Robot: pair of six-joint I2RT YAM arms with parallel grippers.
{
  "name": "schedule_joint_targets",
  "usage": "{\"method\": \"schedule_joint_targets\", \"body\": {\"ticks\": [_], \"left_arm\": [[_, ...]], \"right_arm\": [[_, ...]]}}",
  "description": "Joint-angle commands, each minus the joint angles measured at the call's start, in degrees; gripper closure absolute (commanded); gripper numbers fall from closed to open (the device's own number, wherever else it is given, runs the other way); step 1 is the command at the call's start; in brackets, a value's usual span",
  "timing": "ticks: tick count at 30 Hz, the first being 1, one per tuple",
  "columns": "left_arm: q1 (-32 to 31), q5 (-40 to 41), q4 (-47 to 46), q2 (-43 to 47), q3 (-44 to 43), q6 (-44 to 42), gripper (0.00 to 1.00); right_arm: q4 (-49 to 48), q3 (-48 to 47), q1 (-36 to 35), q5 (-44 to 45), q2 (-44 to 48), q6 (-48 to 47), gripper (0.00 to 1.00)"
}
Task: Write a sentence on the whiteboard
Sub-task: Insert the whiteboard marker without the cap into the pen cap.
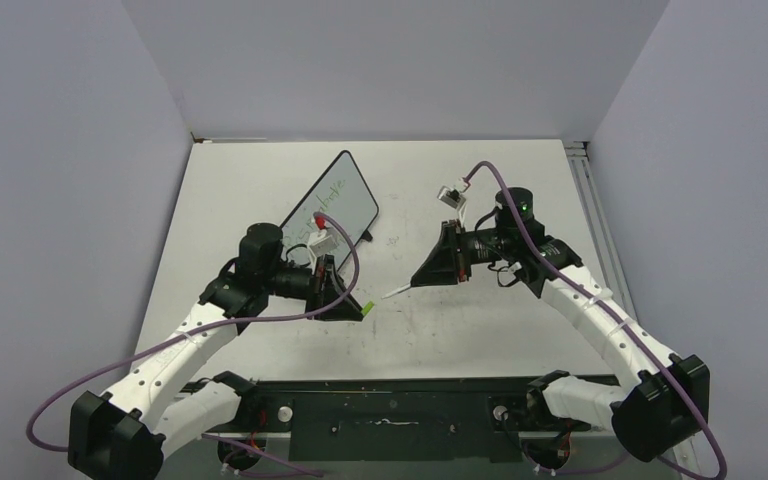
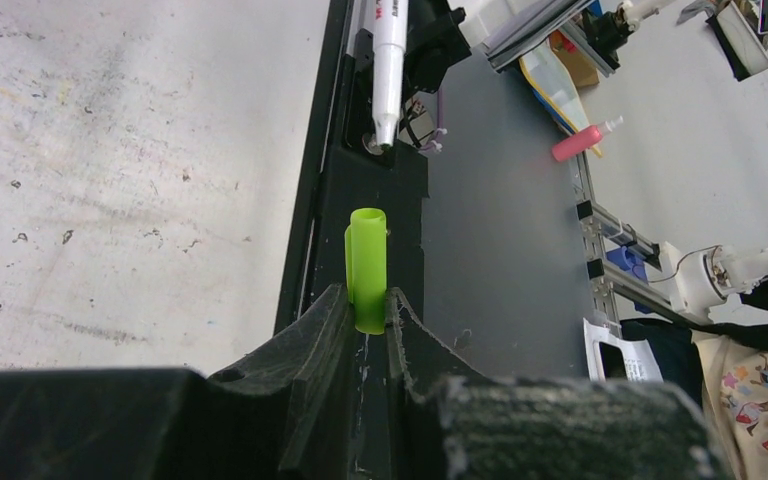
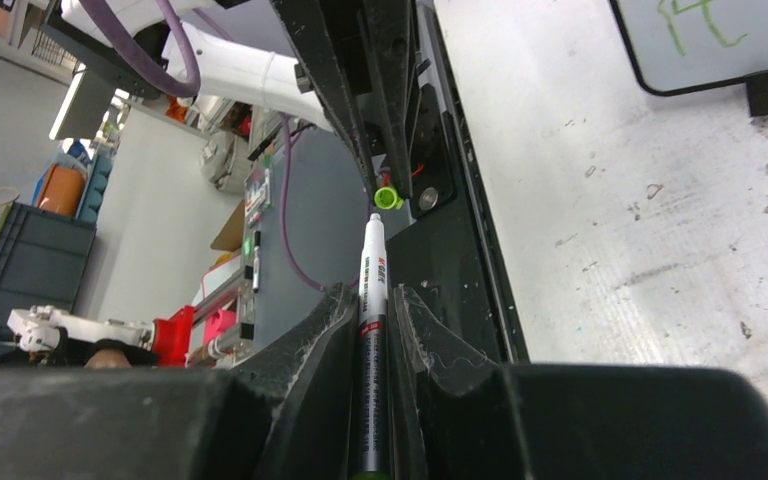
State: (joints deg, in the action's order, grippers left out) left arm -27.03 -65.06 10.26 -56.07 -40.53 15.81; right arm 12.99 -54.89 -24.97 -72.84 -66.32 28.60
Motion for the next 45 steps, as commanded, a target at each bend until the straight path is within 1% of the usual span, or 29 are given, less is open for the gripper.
{"method": "schedule_joint_targets", "body": {"ticks": [1,5,13,45], "left_arm": [[-0.4,-2.8,2.5,0.6,-2.6,-4.3,1.00],[-0.8,-3.6,2.4,-0.2,-2.6,-4.4,1.00],[-2.7,-4.0,3.7,-1.2,-3.3,-5.5,1.00],[-3.3,-3.8,3.8,-1.5,-3.6,-5.6,1.00]], "right_arm": [[0.6,-1.4,-1.5,-3.4,0.8,-3.0,0.95],[2.1,-0.8,-2.1,-3.5,0.1,-4.9,0.95],[2.0,-0.8,-2.9,-3.1,-1.1,-5.5,0.95],[0.4,-0.8,-6.2,-1.2,-3.1,-4.9,0.95]]}}
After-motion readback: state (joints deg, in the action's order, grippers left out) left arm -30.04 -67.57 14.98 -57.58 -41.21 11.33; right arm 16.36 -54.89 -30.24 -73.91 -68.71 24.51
